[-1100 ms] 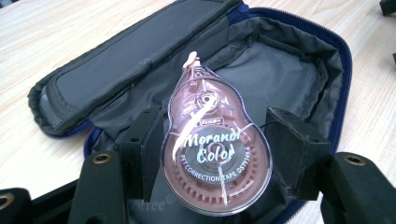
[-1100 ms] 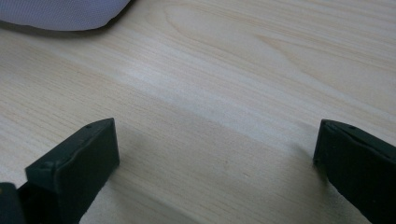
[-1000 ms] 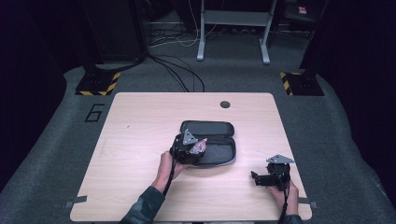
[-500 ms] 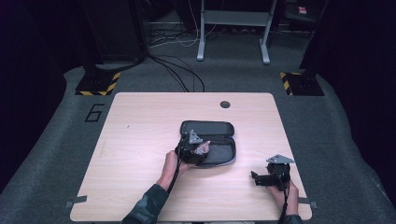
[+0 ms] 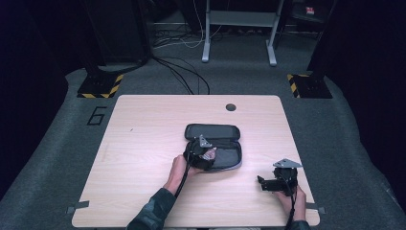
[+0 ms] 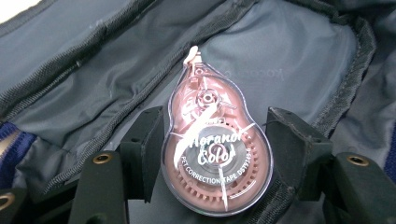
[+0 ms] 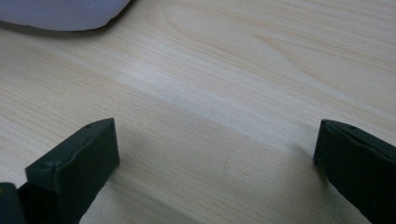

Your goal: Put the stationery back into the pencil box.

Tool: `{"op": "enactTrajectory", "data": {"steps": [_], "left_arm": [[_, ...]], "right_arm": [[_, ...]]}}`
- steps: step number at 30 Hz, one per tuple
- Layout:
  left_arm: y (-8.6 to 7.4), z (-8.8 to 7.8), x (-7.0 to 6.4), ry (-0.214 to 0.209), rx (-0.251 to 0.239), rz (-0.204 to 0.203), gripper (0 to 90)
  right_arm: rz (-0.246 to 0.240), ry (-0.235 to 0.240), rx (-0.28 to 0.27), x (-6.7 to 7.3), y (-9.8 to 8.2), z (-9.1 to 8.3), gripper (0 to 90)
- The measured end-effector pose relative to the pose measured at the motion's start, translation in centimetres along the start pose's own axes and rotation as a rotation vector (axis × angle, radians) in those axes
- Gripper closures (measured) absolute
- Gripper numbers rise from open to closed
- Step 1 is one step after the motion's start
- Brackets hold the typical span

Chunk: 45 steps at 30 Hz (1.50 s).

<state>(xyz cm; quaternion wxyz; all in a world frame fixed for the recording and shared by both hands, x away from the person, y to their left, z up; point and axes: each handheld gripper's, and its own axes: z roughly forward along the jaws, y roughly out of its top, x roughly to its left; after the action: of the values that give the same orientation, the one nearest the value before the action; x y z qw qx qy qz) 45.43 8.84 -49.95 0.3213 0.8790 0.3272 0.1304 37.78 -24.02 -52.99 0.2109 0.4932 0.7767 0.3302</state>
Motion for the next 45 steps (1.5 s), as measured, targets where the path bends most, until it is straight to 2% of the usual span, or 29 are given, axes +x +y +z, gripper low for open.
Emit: {"op": "enactTrajectory", "data": {"steps": [2,6,10,12,13,15,19,23,24,26,27,29,32,37,39,45], "left_arm": [[-0.1,0.0,0.1,-0.008,-0.002,-0.023,37.9],[-0.1,-0.5,0.5,-0.006,-0.013,-0.033,22.6],[-0.2,-1.5,0.5,-0.014,-0.036,-0.041,15.4],[-0.2,-2.4,0.5,-0.024,-0.057,-0.038,15.1],[-0.2,-2.8,0.2,-0.014,-0.083,-0.051,15.0],[-0.3,-3.7,0.1,-0.009,-0.101,-0.038,14.4],[-0.8,-5.7,0.0,0.004,-0.125,-0.031,13.7],[-1.9,-7.4,0.1,0.023,-0.133,-0.028,11.6],[-2.4,-7.9,0.2,0.028,-0.125,-0.017,11.6],[-3.3,-8.6,0.2,0.049,-0.135,-0.022,10.9],[-3.8,-9.0,0.2,0.044,-0.139,-0.026,10.3],[-4.9,-9.8,0.1,0.076,-0.148,-0.024,10.3],[-7.2,-11.1,-0.1,0.104,-0.169,-0.050,10.1],[-10.6,-12.3,0.3,0.164,-0.140,-0.070,9.3],[-12.4,-12.6,0.5,0.195,-0.129,-0.099,8.6],[-16.1,-12.3,1.8,0.231,-0.077,-0.182,3.5]], "right_arm": [[0.006,-0.001,-0.001,0.1,0.0,0.0,0.0],[0.006,0.000,0.004,0.1,0.0,0.0,0.0],[0.005,0.000,0.004,0.0,0.0,0.0,0.0],[0.005,0.000,0.003,0.0,0.0,0.0,0.0],[0.006,0.000,0.003,0.1,0.0,0.0,0.0],[0.006,0.000,0.003,0.1,0.0,0.0,0.0],[0.006,-0.001,0.000,0.1,0.0,0.0,0.0],[0.006,0.000,0.003,0.0,0.0,0.0,0.0],[0.005,0.000,0.004,0.0,0.0,0.0,0.0],[0.006,0.000,0.003,0.1,0.0,0.0,0.0],[0.006,-0.001,0.002,0.1,0.0,0.0,0.0],[0.006,0.000,0.003,0.1,0.0,0.0,0.0],[0.006,-0.001,0.001,0.1,0.0,0.0,0.0],[0.004,0.001,0.004,0.0,0.0,0.0,0.0],[0.006,0.000,0.003,0.1,0.0,0.0,0.0],[0.004,-0.002,-0.004,0.0,0.0,0.0,0.0]]}}
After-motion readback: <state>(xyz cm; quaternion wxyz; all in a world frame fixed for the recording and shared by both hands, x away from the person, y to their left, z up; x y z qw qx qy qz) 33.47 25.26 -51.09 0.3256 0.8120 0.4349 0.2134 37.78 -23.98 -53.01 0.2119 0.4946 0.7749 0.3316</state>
